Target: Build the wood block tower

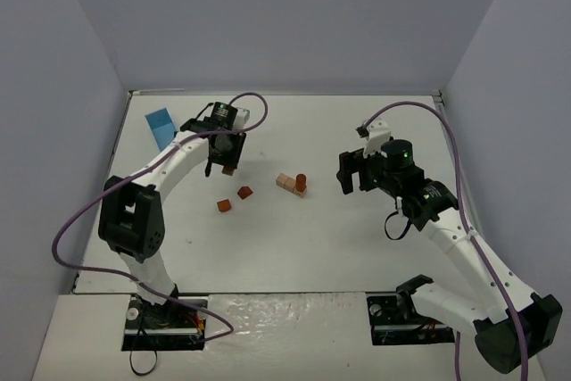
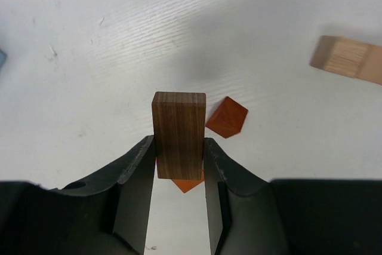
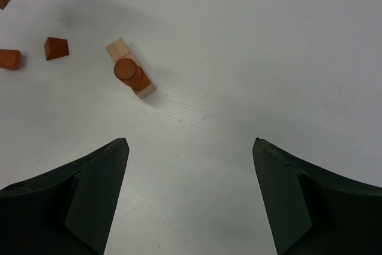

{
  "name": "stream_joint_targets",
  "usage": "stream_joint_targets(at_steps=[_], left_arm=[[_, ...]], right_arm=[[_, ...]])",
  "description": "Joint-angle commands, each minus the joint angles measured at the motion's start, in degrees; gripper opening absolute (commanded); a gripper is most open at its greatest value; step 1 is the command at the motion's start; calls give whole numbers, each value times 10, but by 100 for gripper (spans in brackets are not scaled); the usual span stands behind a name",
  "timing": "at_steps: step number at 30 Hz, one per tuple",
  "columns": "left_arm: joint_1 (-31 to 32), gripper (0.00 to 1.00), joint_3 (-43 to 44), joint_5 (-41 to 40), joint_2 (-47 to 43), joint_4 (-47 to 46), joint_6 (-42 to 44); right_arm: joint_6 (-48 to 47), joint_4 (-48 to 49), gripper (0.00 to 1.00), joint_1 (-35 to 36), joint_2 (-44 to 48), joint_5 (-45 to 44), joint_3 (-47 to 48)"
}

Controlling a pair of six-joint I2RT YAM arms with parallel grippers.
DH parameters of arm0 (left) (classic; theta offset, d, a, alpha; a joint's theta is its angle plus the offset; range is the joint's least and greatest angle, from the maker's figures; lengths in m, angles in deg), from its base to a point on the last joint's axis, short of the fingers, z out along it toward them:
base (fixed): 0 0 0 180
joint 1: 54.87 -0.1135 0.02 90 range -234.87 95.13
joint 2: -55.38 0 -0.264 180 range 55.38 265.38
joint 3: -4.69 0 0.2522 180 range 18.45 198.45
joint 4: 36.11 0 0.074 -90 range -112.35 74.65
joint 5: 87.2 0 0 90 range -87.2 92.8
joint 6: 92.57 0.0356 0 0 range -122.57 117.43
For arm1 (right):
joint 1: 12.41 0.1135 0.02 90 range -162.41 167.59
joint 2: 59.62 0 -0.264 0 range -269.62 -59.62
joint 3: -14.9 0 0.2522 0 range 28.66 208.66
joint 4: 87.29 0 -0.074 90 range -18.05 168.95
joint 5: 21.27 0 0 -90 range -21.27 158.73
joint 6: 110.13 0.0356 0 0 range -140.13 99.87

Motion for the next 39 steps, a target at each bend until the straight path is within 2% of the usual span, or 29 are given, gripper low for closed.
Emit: stream_joint_targets(at_steps=[1,5,9,14,18,22,27,32,35,39], left_arm=[[23,7,10,74,-82,1,134],[29,2,7,135,-123,1,183],[35,2,-1,191,-159,7,234],[69,2,-33,206,-205,6,318],[90,2,-68,231,-239,6,380],[140,0,-125,195,-256,6,418],[229,3,-179,132,-233,-1,408],[281,5,-231,88,-204,-95,381],[291,13,-261,90,-187,-165,375],[301,22,-265,89,-141,-198,376]], right_arm=[[-6,21,77,-4,-17,75,45],[-7,22,71,-4,-25,99,56],[-1,20,64,-4,-41,152,65],[7,19,51,-4,-61,207,82],[7,13,48,-4,-72,224,96],[3,6,48,-4,-65,208,93],[2,2,48,-5,-49,189,75],[1,-3,49,-5,-40,177,66],[-3,-8,49,-5,-31,167,57],[-3,-14,50,-5,-25,169,45]])
